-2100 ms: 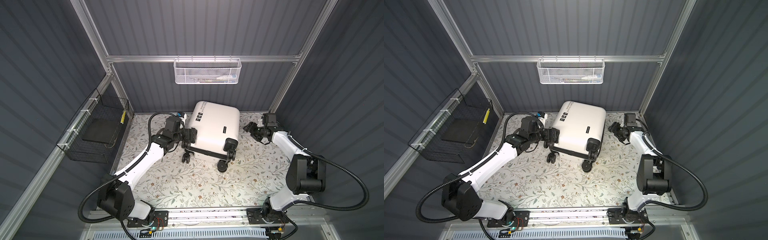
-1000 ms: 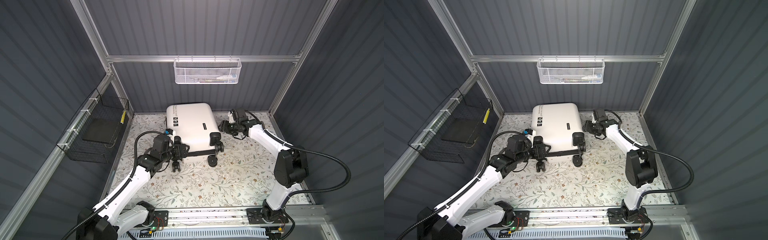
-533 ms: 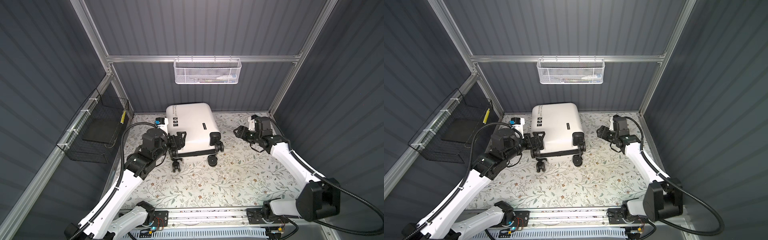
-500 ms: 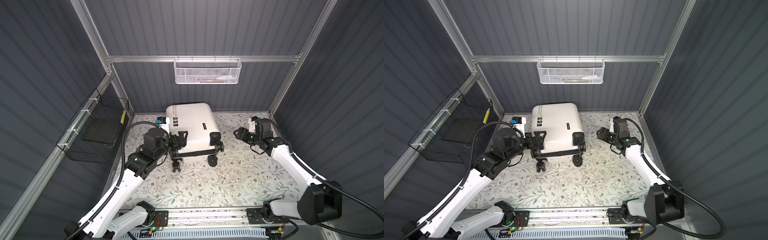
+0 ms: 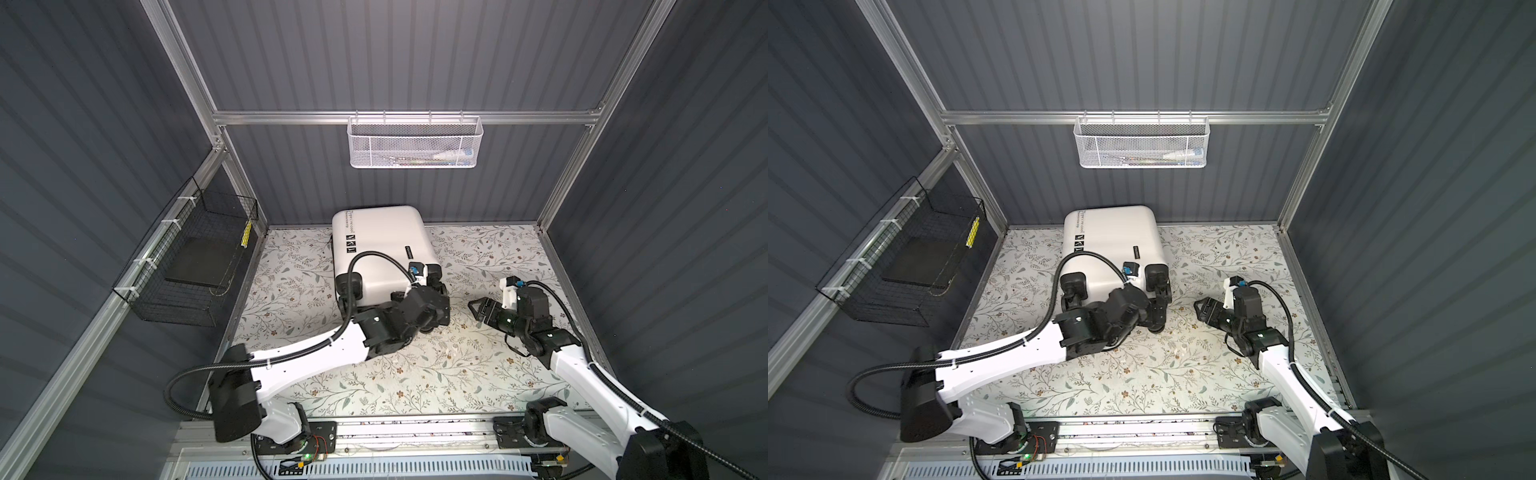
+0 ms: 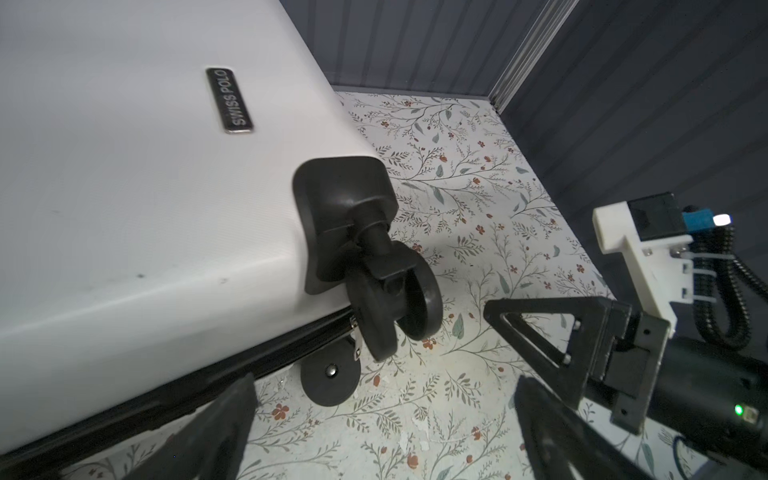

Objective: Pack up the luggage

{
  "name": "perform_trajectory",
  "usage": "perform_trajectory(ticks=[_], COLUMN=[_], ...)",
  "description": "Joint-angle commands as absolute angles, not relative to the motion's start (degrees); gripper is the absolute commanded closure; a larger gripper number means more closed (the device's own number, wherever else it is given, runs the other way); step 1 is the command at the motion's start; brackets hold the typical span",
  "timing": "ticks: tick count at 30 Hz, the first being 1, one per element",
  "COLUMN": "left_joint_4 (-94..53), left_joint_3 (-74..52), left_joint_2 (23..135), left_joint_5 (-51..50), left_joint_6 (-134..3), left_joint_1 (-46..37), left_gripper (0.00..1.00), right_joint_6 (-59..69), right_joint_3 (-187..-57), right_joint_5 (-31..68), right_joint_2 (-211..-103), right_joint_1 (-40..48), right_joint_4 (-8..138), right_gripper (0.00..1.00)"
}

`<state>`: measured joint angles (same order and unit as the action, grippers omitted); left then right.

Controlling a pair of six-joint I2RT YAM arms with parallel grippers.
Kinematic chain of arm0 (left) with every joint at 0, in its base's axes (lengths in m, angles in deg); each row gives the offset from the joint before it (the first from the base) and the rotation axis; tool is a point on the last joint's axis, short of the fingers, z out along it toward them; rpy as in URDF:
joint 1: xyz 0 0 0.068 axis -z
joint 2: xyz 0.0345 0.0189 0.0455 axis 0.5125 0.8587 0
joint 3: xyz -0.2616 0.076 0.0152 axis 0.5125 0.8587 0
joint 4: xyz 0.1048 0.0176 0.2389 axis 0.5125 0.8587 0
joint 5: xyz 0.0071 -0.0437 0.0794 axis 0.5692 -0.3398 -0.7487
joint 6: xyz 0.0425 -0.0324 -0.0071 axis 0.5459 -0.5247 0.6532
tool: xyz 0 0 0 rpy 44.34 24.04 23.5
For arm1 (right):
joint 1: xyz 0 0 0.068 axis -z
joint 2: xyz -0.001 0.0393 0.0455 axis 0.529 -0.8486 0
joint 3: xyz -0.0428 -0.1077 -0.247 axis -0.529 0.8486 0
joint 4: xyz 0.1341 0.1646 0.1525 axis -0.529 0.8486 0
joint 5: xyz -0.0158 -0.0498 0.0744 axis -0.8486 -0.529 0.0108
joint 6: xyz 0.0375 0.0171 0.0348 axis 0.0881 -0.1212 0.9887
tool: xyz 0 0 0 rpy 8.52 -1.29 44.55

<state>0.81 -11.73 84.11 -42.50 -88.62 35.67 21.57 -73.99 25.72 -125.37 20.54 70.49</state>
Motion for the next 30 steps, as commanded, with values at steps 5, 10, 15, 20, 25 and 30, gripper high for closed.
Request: perform_trajectory(ticks=[5, 10, 15, 20, 25, 30], left_joint_4=[8.55, 11.55, 12.52, 12.74, 13.61, 12.08], left_joint_3=[-27.12, -30.18, -31.06, -31.73, -29.47, -28.17], left_joint_2=[98.11, 102.29, 104.65, 106.23, 105.55, 104.80], left_joint_5=[-54.09, -56.77, -57.97, -58.97, -58.60, -58.28], left_joint_6=[-95.96, -98.09, -98.72, -97.94, -100.79, -100.48], left_joint_1=[38.07, 38.06, 38.07, 38.07, 38.07, 38.03], left_gripper=[0.03, 0.10, 0.16, 0.17, 0.10, 0.12], right_joint_6=[23.46, 22.41, 22.10, 21.62, 21.11, 21.18], right_joint_3=[-67.40, -65.73, -65.23, -64.94, -64.66, -64.75], right_joint_5=[29.86, 30.15, 30.53, 31.76, 31.89, 32.37], right_joint_2=[-123.18, -122.32, -122.69, -123.08, -122.85, -122.97], right_joint_1=[20.76, 20.77, 20.82, 20.69, 20.69, 20.68], right_joint_4=[63.78, 63.82, 63.30, 62.04, 61.61, 61.36], right_gripper=[0.21, 0.20, 0.20, 0.20, 0.19, 0.19])
